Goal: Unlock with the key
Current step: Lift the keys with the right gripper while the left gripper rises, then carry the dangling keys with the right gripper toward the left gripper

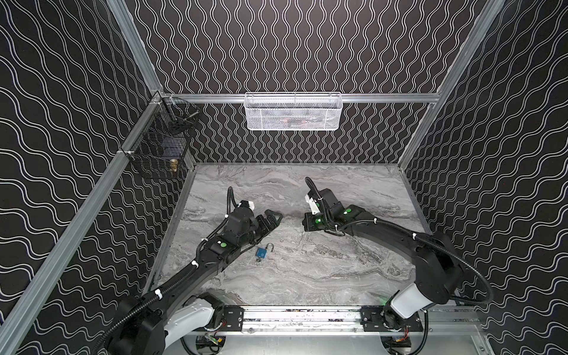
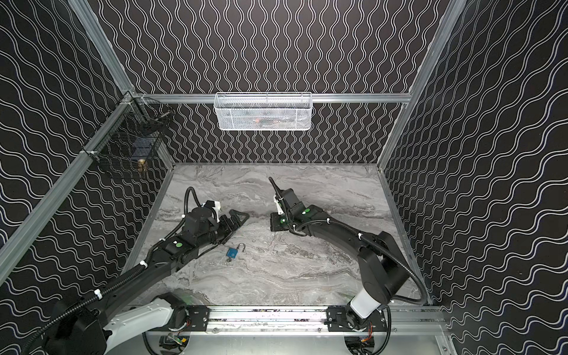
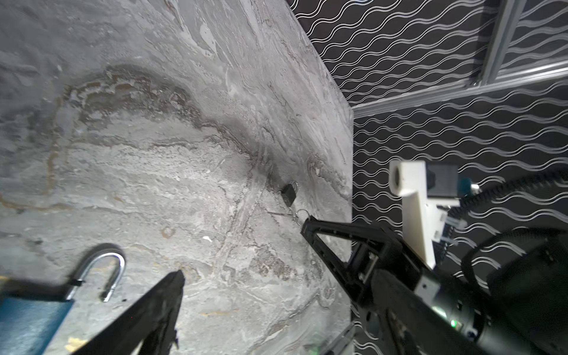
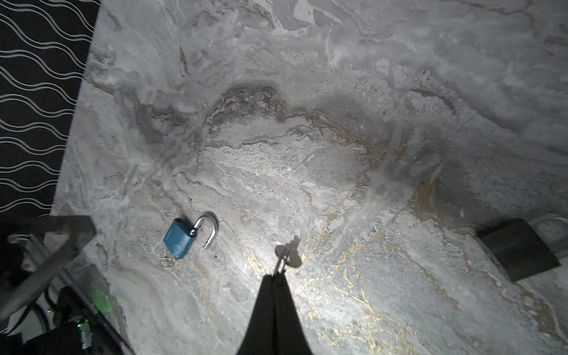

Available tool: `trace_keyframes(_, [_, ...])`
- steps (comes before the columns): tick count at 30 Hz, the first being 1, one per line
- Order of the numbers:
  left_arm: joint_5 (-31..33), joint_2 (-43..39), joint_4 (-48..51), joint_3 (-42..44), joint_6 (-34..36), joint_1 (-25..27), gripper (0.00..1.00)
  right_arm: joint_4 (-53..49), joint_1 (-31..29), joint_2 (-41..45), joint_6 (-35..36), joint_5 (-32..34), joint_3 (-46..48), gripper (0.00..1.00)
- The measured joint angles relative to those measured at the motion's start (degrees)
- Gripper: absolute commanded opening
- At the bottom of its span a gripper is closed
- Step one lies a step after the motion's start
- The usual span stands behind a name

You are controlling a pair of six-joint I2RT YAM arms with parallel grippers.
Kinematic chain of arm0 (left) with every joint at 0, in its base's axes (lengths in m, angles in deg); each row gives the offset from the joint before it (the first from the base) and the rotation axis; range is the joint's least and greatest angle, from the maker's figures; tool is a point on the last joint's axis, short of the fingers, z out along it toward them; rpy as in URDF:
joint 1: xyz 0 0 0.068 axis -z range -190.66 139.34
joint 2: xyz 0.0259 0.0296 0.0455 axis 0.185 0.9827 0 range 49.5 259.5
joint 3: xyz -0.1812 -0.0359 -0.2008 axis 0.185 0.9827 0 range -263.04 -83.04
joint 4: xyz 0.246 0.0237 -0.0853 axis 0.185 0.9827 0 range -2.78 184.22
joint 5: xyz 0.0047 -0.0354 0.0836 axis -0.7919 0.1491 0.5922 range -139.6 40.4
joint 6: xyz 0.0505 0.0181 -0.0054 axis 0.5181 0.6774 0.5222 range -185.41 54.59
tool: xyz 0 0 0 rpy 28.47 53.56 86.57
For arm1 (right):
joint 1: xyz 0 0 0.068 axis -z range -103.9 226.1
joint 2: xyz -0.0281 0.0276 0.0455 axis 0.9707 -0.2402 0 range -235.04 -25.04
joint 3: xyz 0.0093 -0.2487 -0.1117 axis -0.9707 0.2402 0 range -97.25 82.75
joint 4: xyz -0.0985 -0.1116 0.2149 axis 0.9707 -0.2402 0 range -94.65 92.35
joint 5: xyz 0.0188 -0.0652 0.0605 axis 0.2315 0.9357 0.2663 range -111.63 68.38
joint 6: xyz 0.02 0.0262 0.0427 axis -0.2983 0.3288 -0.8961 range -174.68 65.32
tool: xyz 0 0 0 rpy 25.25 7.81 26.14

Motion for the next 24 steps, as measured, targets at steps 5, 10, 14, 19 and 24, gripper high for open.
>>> trace_keyframes(5, [-0.3,0.6,0.3,-2.0,-0.6,0.0,0.99,0.3,0.0,2.9,-1.1,-1.9,0.3,0.00])
trace_keyframes(10, [1.3,0.1,1.4,-4.2,5.6,0.0,0.99,0.6,-0.1,5.6,-1.9,-3.9,0.3,0.00])
trace_keyframes(14, [3.2,-1.1,3.2,-4.9,12.1,0.0,0.99,0.6,-0.1,7.4,-2.3,-5.6,0.1,0.00])
trace_keyframes(19, [3.6,-2.6,4.1,-4.8,16.0,0.0,0.99,0.6,-0.3,9.4,-2.3,-7.0,0.1,0.00])
trace_keyframes(24, [3.3,-3.3,4.8,-4.4,11.9,0.0,0.99,0.8,-0.4,11.1,-2.3,-8.6,0.4,0.00])
